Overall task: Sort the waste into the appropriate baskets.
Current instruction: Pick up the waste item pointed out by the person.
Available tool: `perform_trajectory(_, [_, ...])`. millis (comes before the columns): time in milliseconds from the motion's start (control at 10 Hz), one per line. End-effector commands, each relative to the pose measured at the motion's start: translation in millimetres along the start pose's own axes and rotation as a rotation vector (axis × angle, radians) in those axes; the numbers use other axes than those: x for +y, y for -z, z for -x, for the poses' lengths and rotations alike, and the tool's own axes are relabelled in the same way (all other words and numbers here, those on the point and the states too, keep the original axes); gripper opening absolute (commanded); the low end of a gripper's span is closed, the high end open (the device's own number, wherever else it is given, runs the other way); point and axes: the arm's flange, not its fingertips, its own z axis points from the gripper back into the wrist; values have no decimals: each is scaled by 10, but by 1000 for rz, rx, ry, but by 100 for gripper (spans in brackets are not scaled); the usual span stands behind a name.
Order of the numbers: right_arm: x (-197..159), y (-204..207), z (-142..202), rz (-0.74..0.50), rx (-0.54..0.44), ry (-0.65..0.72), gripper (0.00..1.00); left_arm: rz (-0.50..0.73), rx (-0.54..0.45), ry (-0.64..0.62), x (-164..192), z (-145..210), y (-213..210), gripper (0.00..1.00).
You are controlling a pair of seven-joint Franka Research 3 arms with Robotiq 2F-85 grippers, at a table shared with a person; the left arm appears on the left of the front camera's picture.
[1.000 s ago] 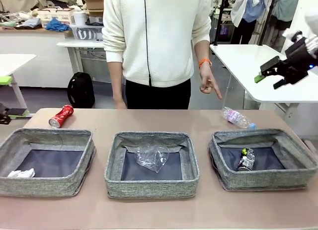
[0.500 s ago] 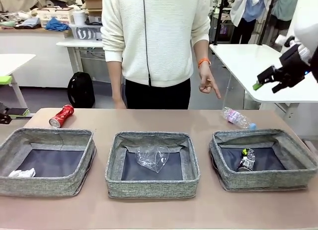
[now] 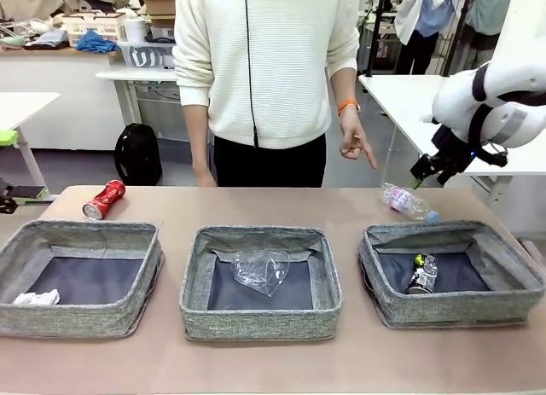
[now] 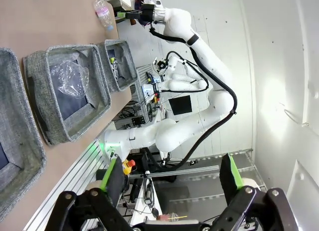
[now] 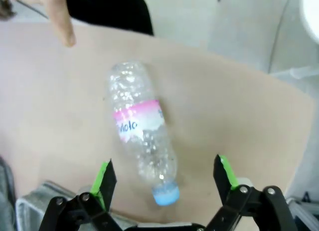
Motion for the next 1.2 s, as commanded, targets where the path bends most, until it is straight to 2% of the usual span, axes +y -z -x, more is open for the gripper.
perform_trajectory(0, [-35,129,-32,14,-1,-59,100,3,-8,18,-21,-1,18,100])
perform_trajectory(500, [90,701,-58,-71,-57,-146,100,3,-8,18,-21,-1,18,100])
perform_trajectory(1100, [105,744,-28,-89,-62,-144,100,3,-8,18,-21,-1,18,100])
